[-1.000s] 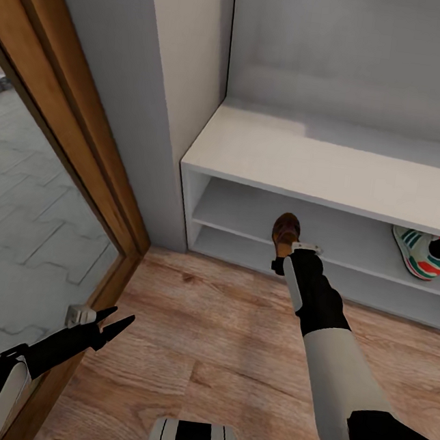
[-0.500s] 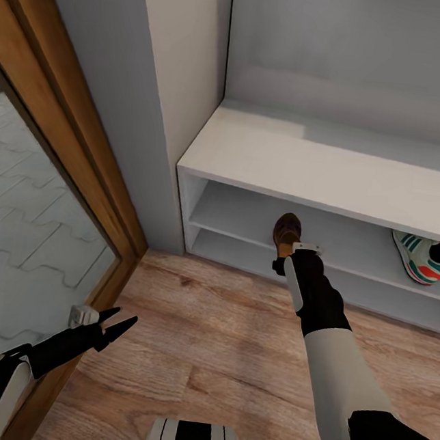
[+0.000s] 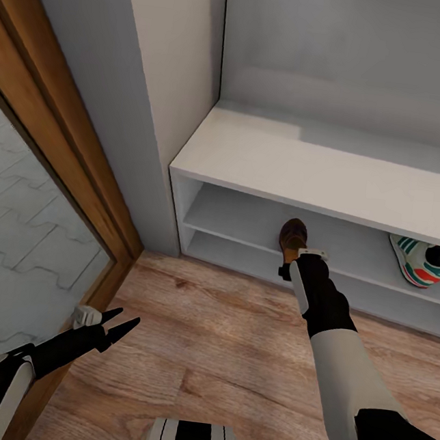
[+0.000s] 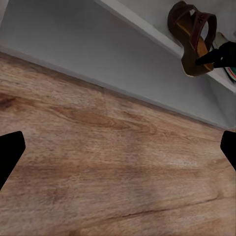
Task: Pick up the two gym shoes and the two sandals from the corridor floor and place them onto the hallstand (shoe rack) in the corridor, making sure they are on the rack and not on the floor. Arrange them so the two gym shoes are next to each other and the two sandals are next to each other.
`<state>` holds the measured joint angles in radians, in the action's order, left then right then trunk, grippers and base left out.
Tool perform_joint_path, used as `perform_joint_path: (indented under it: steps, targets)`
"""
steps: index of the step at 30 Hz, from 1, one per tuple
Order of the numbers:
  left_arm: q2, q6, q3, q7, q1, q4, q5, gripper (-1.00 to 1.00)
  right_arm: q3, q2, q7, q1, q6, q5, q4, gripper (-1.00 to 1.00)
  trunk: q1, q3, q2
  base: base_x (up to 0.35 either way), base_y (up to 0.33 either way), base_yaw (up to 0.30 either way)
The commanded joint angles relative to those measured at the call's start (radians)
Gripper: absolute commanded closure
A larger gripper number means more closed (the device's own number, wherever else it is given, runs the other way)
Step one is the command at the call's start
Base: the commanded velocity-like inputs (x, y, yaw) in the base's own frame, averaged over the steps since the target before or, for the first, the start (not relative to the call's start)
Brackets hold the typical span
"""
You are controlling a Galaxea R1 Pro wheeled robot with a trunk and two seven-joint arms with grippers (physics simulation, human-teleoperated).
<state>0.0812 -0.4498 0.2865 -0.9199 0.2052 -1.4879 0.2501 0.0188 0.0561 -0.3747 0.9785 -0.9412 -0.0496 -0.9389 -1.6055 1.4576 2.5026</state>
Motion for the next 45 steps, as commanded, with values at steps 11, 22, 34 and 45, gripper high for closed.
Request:
perform_joint_path:
  steps: [11, 22, 34, 45]
  targets:
    - [0.0, -0.009, 0.0, -0.001, 0.0, 0.0, 0.006, -1.0, 0.002, -0.001, -0.007, 0.0, -0.004, -0.004, 0.004, 1.0, 0.0, 0.001, 0.0, 0.159, -0.001, 0.0]
    - [0.0, -0.009, 0.0, 0.0, 0.0, 0.0, 0.006, -1.0, 0.001, 0.0, -0.006, 0.0, -0.004, -0.004, 0.004, 1.0, 0.0, 0.001, 0.0, 0.073, 0.0, 0.0]
    - [0.0, -0.009, 0.0, -0.001, 0.0, 0.0, 0.006, -1.0, 0.001, 0.0, -0.007, 0.0, -0.004, -0.004, 0.004, 1.0, 0.0, 0.001, 0.0, 0.154, 0.0, 0.0]
    - [0.0, -0.009, 0.0, -0.001, 0.0, 0.0, 0.006, -1.0, 0.001, 0.0, -0.007, 0.0, -0.004, -0.004, 0.004, 1.0, 0.0, 0.001, 0.0, 0.045, 0.0, 0.0]
